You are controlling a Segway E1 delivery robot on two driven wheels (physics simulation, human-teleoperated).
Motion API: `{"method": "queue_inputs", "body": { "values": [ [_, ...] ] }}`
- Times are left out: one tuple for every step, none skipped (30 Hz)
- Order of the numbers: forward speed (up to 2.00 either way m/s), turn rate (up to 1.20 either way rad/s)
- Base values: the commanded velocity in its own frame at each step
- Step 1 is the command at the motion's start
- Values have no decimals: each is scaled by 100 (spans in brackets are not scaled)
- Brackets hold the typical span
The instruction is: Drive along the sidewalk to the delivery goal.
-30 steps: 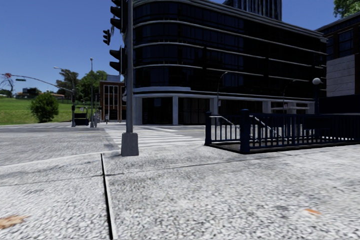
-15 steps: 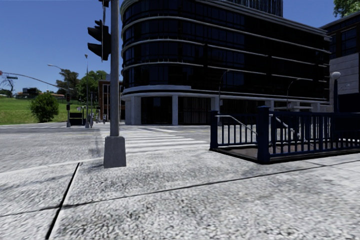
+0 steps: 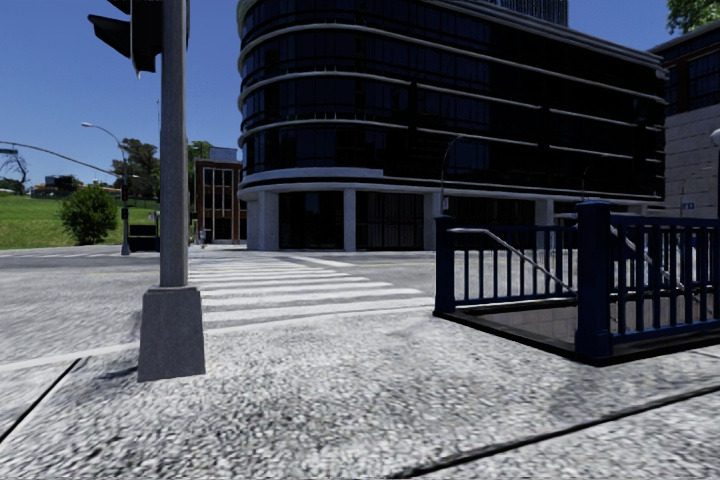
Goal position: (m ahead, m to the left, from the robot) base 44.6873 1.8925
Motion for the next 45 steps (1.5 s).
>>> {"method": "queue_inputs", "body": {
  "values": [
    [200,0],
    [200,0],
    [200,0],
    [200,0],
    [200,0],
    [200,0],
    [200,0],
    [200,0],
    [200,0],
    [200,0],
    [200,0],
    [200,0],
    [200,0],
    [200,0],
    [200,0],
    [200,0],
    [200,0],
    [200,2],
    [200,7],
    [200,10],
    [200,10],
    [200,15],
    [200,26],
    [200,35],
    [200,38],
    [200,38],
    [200,39],
    [200,44],
    [200,47],
    [200,47],
    [200,47],
    [200,47],
    [200,47],
    [200,47],
    [200,47],
    [200,47],
    [200,47],
    [187,50],
    [180,51],
    [178,52],
    [173,52],
    [168,54],
    [168,54],
    [166,55],
    [165,56]
  ]
}}
